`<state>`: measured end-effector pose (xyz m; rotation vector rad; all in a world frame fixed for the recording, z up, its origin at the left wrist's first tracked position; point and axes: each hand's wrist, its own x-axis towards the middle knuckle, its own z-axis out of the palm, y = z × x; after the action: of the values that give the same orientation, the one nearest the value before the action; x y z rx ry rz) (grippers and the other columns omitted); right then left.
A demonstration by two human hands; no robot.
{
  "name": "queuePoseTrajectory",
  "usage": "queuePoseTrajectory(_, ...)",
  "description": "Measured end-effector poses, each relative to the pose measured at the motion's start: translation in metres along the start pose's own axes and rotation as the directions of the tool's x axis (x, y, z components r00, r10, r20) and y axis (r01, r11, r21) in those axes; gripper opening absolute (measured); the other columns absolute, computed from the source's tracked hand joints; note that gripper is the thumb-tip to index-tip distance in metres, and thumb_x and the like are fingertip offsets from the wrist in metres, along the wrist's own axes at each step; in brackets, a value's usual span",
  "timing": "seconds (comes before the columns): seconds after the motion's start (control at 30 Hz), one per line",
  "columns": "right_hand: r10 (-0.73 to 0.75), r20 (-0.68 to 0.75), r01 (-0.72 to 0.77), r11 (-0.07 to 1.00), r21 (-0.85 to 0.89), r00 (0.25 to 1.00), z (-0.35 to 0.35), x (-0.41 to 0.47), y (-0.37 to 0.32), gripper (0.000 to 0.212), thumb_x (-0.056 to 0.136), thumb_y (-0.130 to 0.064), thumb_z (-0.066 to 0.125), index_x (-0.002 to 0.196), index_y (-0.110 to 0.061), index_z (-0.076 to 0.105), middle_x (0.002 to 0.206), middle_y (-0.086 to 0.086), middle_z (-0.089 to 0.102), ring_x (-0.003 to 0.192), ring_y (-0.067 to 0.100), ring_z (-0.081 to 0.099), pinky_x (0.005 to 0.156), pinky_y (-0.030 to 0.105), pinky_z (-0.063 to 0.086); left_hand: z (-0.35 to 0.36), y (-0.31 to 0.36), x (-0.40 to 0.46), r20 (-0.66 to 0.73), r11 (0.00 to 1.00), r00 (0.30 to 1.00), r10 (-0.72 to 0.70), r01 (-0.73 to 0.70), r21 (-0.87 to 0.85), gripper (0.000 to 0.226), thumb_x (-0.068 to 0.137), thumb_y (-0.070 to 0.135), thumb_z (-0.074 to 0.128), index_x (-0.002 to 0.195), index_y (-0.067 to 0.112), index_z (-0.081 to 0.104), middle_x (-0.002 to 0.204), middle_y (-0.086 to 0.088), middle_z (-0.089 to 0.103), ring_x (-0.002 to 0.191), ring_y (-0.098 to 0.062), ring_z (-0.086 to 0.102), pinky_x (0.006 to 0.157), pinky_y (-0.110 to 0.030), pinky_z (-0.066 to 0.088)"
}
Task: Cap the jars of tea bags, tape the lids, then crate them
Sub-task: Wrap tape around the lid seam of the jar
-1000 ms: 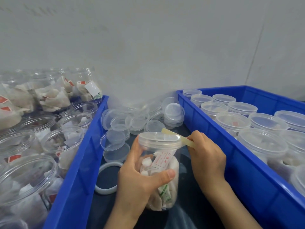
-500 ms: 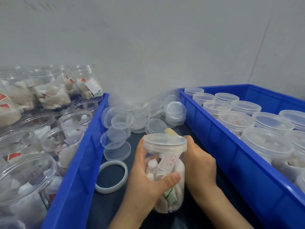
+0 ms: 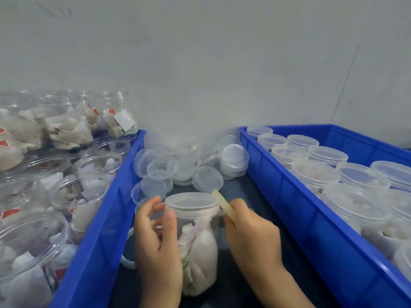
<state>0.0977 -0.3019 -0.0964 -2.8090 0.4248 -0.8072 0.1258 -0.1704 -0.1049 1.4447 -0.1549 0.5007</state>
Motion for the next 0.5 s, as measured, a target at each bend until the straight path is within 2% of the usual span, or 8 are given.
queuePoseTrajectory(0.07, -0.01, 0.032, 0.008, 0.998, 0.069, 0.999, -0.0011, -0.0009, -0.0024, 0.015, 0.093, -0.035, 0.047, 0.096, -0.02, 0.048, 0.084, -0.005, 0.06, 0.075, 0.02, 0.06, 0.056, 0.029, 0.028, 0.001, -0.0009, 0.0008, -0.056, 1.0, 0.998, -0.016, 0.018, 0.025, 0.026, 0.077, 0.051, 0.047, 0.098, 0.039, 0.058, 0.101, 0.019, 0.061, 0.083, 0.014, 0.056, 0.069, -0.007, 0.043)
queuePoseTrajectory(0.13, -0.025, -0.046, 0.032, 0.987, 0.156, 0.999, -0.0024, -0.0024, -0.0047, 0.025, 0.072, -0.028, 0.076, 0.078, -0.014, 0.056, 0.064, -0.003, 0.061, 0.053, 0.021, 0.059, 0.043, 0.025, 0.026, 0.0011, -0.0034, 0.001, -0.072, 0.999, 0.997, -0.038, 0.041, 0.032, 0.036, 0.076, 0.053, 0.046, 0.106, 0.037, 0.06, 0.104, 0.016, 0.063, 0.091, 0.005, 0.057, 0.076, -0.016, 0.041)
queuePoseTrajectory(0.17, -0.053, -0.115, 0.073, 0.982, 0.175, 0.992, -0.0012, -0.0031, -0.0053, 0.03, 0.062, -0.024, 0.083, 0.071, -0.013, 0.057, 0.056, -0.003, 0.059, 0.044, 0.021, 0.056, 0.038, 0.024, 0.024, 0.0007, -0.0046, 0.001, -0.057, 0.998, 0.997, -0.046, 0.048, 0.04, 0.04, 0.079, 0.055, 0.051, 0.113, 0.035, 0.059, 0.109, 0.014, 0.062, 0.096, -0.003, 0.057, 0.081, -0.02, 0.04)
queuePoseTrajectory(0.23, -0.111, -0.146, 0.136, 0.976, 0.172, 0.983, -0.0005, -0.0049, -0.0054, 0.029, 0.06, -0.023, 0.081, 0.07, -0.012, 0.057, 0.054, -0.003, 0.059, 0.042, 0.022, 0.055, 0.035, 0.023, 0.025, 0.0011, -0.0041, -0.0007, 0.019, 0.994, 0.997, -0.076, 0.075, 0.074, 0.062, 0.076, 0.064, 0.062, 0.13, 0.036, 0.048, 0.12, 0.018, 0.053, 0.108, -0.007, 0.052, 0.085, -0.016, 0.036)
queuePoseTrajectory(0.3, -0.139, -0.101, 0.16, 0.956, 0.244, 0.985, -0.0018, -0.0041, -0.0045, 0.023, 0.073, -0.024, 0.07, 0.09, -0.013, 0.058, 0.072, -0.003, 0.065, 0.061, 0.023, 0.061, 0.045, 0.029, 0.038, 0.0036, -0.0033, -0.0033, 0.067, 0.988, 0.991, -0.116, 0.108, 0.106, 0.095, 0.059, 0.069, 0.068, 0.141, 0.035, 0.037, 0.129, 0.015, 0.05, 0.116, -0.01, 0.05, 0.089, -0.018, 0.037)
queuePoseTrajectory(0.37, -0.161, 0.023, 0.142, 0.922, 0.359, 0.987, 0.0029, -0.0054, -0.0008, 0.04, 0.084, -0.028, 0.057, 0.122, -0.024, 0.047, 0.104, -0.008, 0.065, 0.091, 0.022, 0.061, 0.068, 0.033, 0.044, 0.0056, -0.0044, -0.0029, 0.059, 0.982, 0.988, -0.143, 0.134, 0.133, 0.115, 0.045, 0.065, 0.079, 0.144, 0.029, 0.032, 0.131, 0.008, 0.052, 0.117, -0.015, 0.051, 0.091, -0.029, 0.04)
queuePoseTrajectory(0.43, -0.177, 0.173, 0.078, 0.882, 0.464, 0.969, 0.0035, -0.0047, -0.0012, 0.058, 0.084, -0.028, 0.052, 0.137, -0.036, 0.028, 0.123, -0.011, 0.057, 0.105, 0.024, 0.056, 0.081, 0.034, 0.045, 0.0044, -0.0062, -0.0002, 0.033, 0.982, 0.986, -0.166, 0.162, 0.098, 0.123, 0.034, 0.056, 0.086, 0.141, 0.026, 0.035, 0.119, 0.012, 0.059, 0.111, -0.015, 0.056, 0.089, -0.032, 0.042)
queuePoseTrajectory(0.5, -0.206, 0.206, 0.074, 0.855, 0.513, 0.957, 0.0046, -0.0036, -0.0035, 0.063, 0.087, -0.029, 0.05, 0.14, -0.045, 0.02, 0.128, -0.009, 0.056, 0.11, 0.027, 0.054, 0.087, 0.035, 0.045, 0.0022, -0.0074, 0.0031, -0.001, 0.978, 0.982, -0.19, 0.189, 0.094, 0.112, 0.039, 0.047, 0.094, 0.135, 0.025, 0.042, 0.108, 0.01, 0.064, 0.104, -0.015, 0.06, 0.084, -0.031, 0.043)
